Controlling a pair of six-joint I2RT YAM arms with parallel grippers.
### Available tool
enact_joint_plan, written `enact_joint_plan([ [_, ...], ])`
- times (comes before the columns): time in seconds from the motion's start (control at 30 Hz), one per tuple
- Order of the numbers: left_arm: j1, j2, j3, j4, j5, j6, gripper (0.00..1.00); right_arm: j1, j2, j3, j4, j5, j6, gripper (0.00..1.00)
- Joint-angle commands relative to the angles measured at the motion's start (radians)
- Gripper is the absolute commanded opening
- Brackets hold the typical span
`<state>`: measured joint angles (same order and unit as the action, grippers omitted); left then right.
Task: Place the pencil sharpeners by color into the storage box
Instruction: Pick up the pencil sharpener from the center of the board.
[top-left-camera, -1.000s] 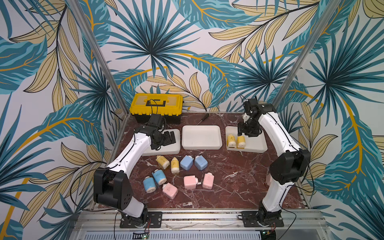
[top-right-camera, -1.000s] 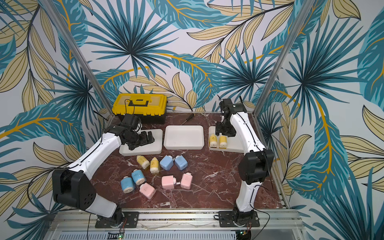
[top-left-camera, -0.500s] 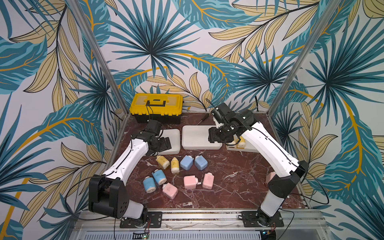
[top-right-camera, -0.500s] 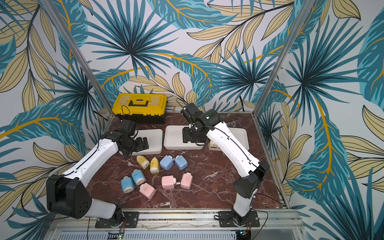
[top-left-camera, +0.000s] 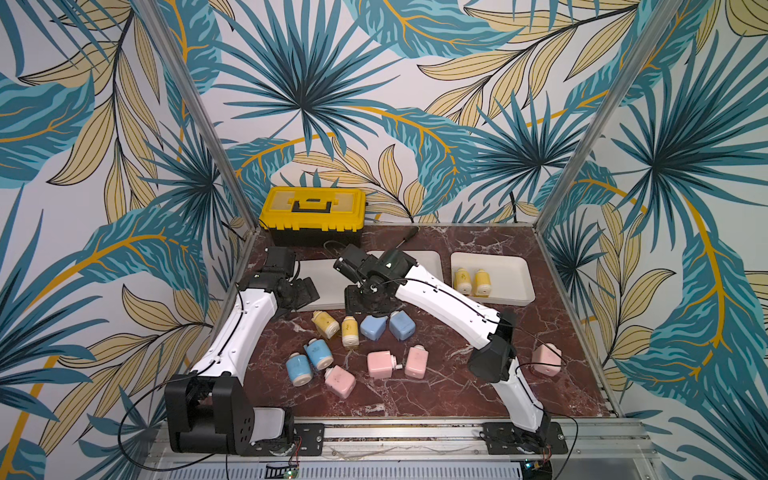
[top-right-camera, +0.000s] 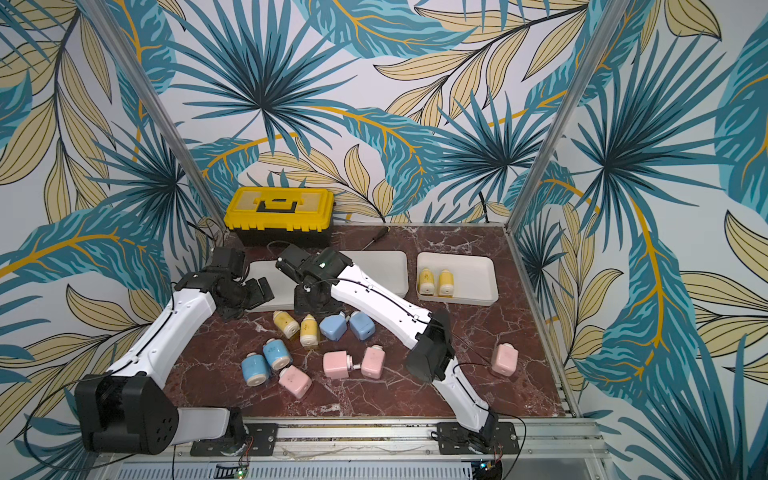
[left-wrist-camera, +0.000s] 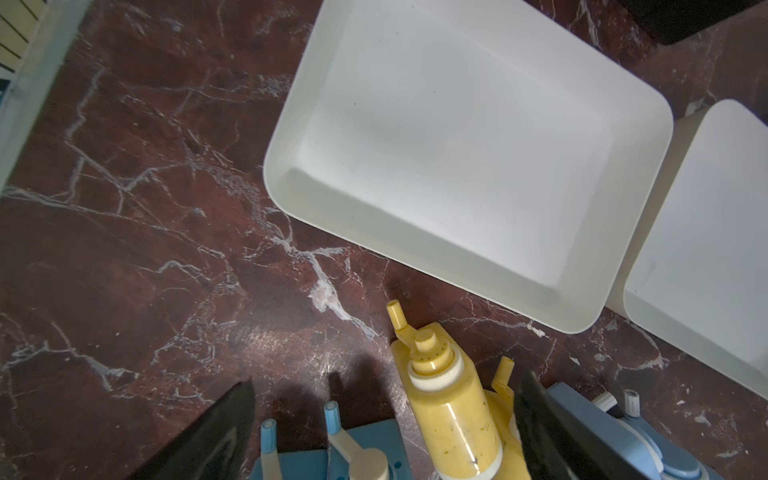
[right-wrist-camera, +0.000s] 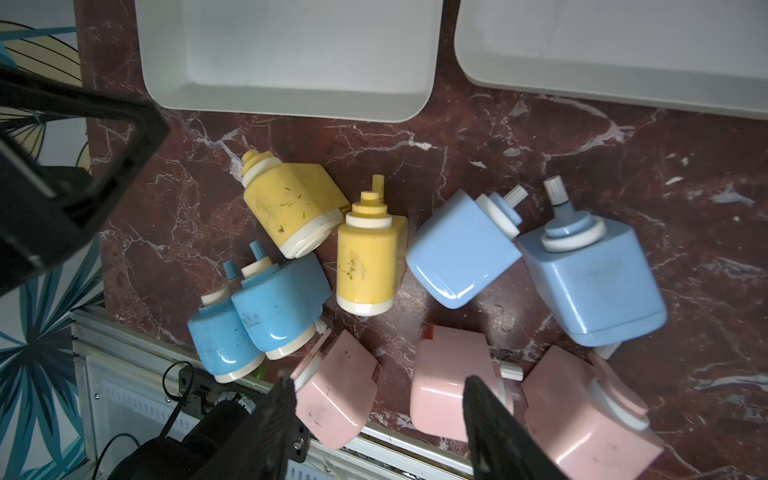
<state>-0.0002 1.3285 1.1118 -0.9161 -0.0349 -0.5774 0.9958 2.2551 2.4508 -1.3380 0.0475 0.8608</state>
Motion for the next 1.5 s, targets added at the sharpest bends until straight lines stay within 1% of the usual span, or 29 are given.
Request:
enact_joint_plan([
  [0.0, 0.055, -0.029, -0.028, -0.011, -0.017, -0.012, 0.99, 0.009, 0.028, 0.032, -0.044, 0.004, 0.086, 0.66],
  [0.13, 0.087, -0.029, -0.042, -0.010, 0.002, -0.010, 0.99, 0.026, 0.080, 0.034, -0.019, -0.020, 0.110, 0.66],
  [0.5, 0.106, -0.040, -0.072, -0.007, 0.026, 0.007, 0.99, 0.034, 0.190, 0.084, -0.015, -0.064, 0.107, 0.66],
  [0.87, 0.108, -0.057, -0.083, -0.007, 0.037, 0.017, 1.00, 0.021, 0.236, 0.085, -0.018, -0.088, 0.100, 0.66],
  [1.47, 0.108, -0.025, -0.080, -0.008, 0.035, 0.045, 0.99, -0.009, 0.310, 0.085, 0.029, -0.152, 0.105, 0.66],
])
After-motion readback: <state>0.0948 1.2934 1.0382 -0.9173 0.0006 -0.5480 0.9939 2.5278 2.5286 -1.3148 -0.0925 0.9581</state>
